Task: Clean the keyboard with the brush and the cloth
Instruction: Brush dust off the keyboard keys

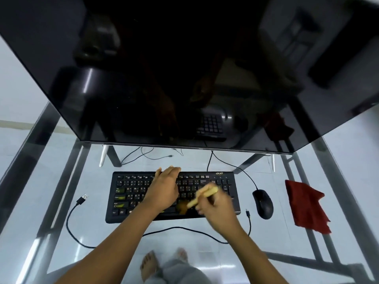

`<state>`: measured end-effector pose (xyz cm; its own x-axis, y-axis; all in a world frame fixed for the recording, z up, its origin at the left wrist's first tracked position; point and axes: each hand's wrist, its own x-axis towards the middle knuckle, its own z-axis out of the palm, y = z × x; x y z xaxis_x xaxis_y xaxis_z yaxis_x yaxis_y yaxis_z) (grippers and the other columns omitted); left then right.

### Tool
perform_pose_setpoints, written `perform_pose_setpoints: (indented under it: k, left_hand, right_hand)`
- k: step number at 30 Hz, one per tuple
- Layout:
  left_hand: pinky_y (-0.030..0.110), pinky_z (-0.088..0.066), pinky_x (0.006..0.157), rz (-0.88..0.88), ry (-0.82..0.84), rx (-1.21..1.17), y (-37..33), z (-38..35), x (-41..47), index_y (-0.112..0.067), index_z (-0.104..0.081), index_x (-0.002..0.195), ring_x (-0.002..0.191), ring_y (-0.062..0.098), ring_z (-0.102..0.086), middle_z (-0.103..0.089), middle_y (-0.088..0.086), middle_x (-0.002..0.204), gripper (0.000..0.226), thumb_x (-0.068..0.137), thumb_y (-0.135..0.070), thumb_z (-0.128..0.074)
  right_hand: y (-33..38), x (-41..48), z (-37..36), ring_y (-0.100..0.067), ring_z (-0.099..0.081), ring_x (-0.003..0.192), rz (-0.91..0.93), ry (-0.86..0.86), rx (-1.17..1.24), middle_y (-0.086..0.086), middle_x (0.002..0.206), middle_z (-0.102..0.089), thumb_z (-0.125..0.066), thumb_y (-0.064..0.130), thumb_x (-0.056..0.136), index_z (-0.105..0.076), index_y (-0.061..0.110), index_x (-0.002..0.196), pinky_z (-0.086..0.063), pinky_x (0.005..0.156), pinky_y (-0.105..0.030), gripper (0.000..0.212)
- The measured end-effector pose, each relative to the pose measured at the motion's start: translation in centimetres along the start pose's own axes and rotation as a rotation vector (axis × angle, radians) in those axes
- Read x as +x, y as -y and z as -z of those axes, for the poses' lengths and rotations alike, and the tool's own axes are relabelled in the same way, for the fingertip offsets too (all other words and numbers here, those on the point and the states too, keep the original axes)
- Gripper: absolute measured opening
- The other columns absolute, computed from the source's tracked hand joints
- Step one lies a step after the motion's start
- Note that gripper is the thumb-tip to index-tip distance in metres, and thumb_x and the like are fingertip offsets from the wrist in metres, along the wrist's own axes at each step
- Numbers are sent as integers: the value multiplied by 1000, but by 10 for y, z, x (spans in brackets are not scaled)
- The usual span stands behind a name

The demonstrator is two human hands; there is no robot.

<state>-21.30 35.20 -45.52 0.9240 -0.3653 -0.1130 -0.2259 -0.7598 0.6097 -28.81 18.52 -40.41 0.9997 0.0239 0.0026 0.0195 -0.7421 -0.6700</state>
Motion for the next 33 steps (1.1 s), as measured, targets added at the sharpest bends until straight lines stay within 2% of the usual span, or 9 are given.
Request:
perform_pose_setpoints:
  k: [4,8,12,16,20,24,26,30,33]
  left_hand:
    - [41,-3,121,8,4,44,-2,-6,-3,-8,-30,148,145,16,-20,-34,7,152,58,92,-9,-46]
    - [44,3,120,2,31,109,-7,-8,-4,-10,-24,150,147,14,-11,-26,2,155,67,91,-23,-52]
    - [42,11,118,-31,72,142,-19,-18,-3,-12,-13,152,148,13,1,-11,0,160,79,90,-40,-53]
    - [41,14,117,-64,82,184,-26,-28,1,-13,-9,153,147,12,5,-6,-2,161,85,90,-53,-51]
    - [39,13,117,-49,93,179,-24,-33,2,-13,-12,153,147,10,4,-5,-3,161,79,93,-51,-49]
    - [39,7,119,-38,58,129,-23,-33,6,-14,-23,151,147,8,-5,-16,-3,159,67,97,-44,-47]
    - [38,3,119,-23,39,101,-24,-33,8,-15,-28,149,146,7,-11,-23,-4,157,61,97,-38,-48]
    - [33,5,118,-37,4,118,-18,-34,8,-18,-30,149,144,6,-16,-26,-6,155,58,97,-34,-50]
    - [32,8,117,-45,-7,154,-20,-36,5,-17,-29,149,144,6,-16,-24,-7,156,57,98,-35,-47]
  right_hand:
    - [-11,3,8,-8,-66,77,-12,-109,50,9,84,-67,-58,7,91,-62,31,79,-54,71,-30,27]
    - [-22,33,20,-10,-71,76,-101,-122,66,2,82,-74,-61,12,93,-64,18,85,-58,76,-30,10]
    - [-36,57,45,-3,-65,74,-159,-234,30,6,81,-67,-59,2,89,-60,29,78,-48,71,-16,28]
    - [-53,46,47,-15,-69,77,-19,-3,-42,-1,81,-73,-57,7,93,-64,15,86,-58,76,-30,13]
    - [-72,32,54,-5,-66,83,-79,-261,21,4,87,-68,-60,2,90,-65,16,85,-49,77,-14,16]
    - [-79,25,58,-8,-68,77,-131,-166,15,5,83,-70,-60,5,90,-63,21,84,-56,74,-27,17]
    - [-85,29,69,-4,-66,77,-203,-275,38,2,87,-67,-60,2,89,-63,21,83,-54,72,-25,20]
    - [-85,26,74,-10,-68,74,-92,-40,37,1,76,-73,-56,3,92,-64,9,86,-53,68,-16,12]
    - [-87,24,79,-2,-62,81,-155,-207,100,8,89,-66,-62,7,89,-67,19,87,-47,66,-10,13]
